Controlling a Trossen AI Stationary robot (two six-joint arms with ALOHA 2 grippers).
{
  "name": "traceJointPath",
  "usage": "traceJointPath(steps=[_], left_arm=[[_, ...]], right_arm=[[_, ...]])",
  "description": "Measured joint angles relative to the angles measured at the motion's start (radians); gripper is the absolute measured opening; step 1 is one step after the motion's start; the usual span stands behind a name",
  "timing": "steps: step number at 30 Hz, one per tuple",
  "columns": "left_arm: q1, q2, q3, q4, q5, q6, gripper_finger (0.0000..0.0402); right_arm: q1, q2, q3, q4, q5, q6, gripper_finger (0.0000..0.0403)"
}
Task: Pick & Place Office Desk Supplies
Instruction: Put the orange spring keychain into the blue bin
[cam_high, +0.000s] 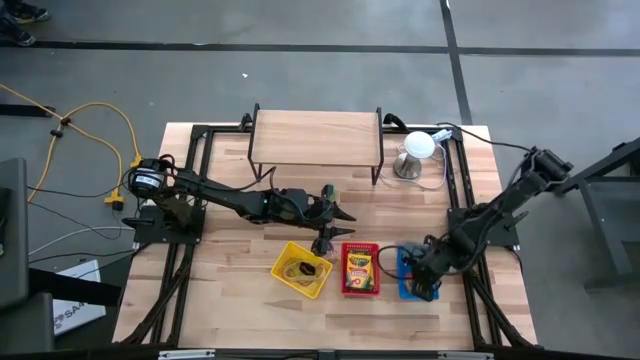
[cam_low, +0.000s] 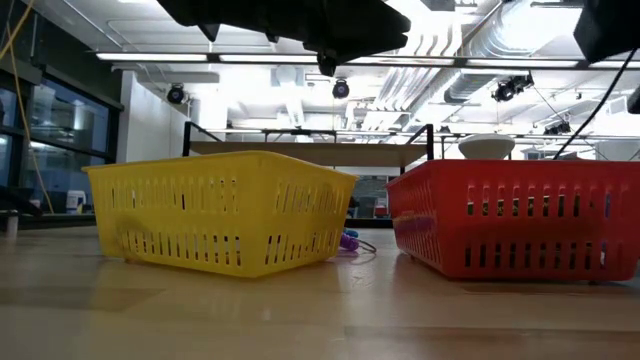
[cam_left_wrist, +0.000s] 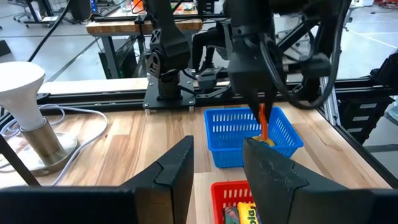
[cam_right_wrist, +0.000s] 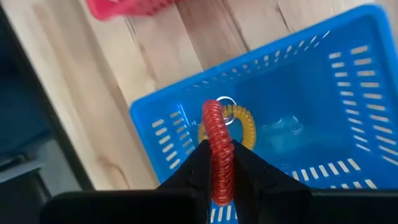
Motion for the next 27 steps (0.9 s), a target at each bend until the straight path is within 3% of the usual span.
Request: traceJointPath(steps=[16, 27], left_arm=[[0.0, 0.0, 0.0, 0.0, 0.0, 0.0, 0.0133], [-0.001, 0.0, 0.0, 0.0, 0.0, 0.0, 0.0133]], right_arm=[[0.013, 0.074, 0.0, -0.016, 0.03, -0.001, 0.0033], [0.011, 0.074, 0.0, -0.061, 0.03, 0.024, 0.0115]])
